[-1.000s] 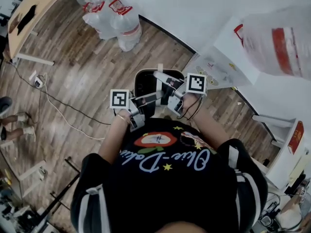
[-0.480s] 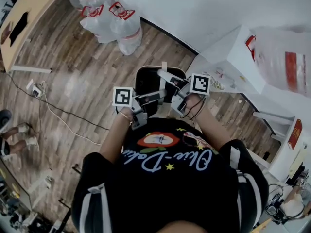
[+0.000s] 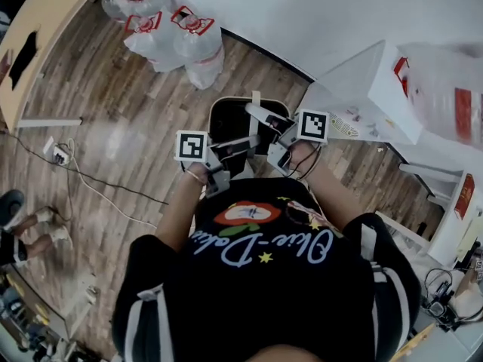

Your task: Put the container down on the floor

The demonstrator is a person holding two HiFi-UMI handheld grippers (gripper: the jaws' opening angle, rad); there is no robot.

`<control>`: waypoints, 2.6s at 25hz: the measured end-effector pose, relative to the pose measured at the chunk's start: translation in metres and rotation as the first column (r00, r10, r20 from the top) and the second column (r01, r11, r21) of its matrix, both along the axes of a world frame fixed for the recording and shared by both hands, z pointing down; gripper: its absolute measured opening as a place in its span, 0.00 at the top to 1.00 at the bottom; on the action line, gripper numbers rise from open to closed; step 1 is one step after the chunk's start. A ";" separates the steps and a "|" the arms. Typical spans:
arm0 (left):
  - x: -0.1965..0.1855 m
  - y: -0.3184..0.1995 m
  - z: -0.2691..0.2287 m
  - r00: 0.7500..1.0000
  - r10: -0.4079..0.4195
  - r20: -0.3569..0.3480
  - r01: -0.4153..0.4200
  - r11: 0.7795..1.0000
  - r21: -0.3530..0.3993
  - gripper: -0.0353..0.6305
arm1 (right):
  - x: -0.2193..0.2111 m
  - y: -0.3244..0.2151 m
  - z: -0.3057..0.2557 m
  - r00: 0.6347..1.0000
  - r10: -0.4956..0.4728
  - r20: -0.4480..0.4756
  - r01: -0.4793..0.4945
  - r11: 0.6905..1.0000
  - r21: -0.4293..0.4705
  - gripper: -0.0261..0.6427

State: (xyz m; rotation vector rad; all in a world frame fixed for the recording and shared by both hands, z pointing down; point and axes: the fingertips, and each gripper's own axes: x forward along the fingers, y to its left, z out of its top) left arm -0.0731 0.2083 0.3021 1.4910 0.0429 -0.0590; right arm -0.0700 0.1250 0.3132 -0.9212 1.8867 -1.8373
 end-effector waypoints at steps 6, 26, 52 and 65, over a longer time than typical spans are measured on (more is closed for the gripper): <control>-0.004 0.011 -0.004 1.000 0.016 -0.014 -0.015 0.999 0.034 0.87 | -0.001 0.011 -0.006 1.000 0.015 -0.012 -0.015 1.000 0.021 0.87; 0.028 -0.041 0.006 1.000 -0.019 0.016 0.018 0.998 0.059 0.87 | 0.025 -0.040 -0.001 1.000 -0.009 0.006 0.008 1.000 0.029 0.87; 0.078 -0.213 0.040 0.993 -0.118 0.012 0.118 0.993 0.023 0.87 | 0.068 -0.213 0.036 0.985 -0.172 0.027 0.172 0.985 -0.015 0.87; 0.086 -0.210 0.099 0.995 -0.018 0.094 0.015 0.999 0.040 0.87 | 0.082 -0.212 0.092 0.990 -0.138 -0.022 0.137 0.990 -0.044 0.87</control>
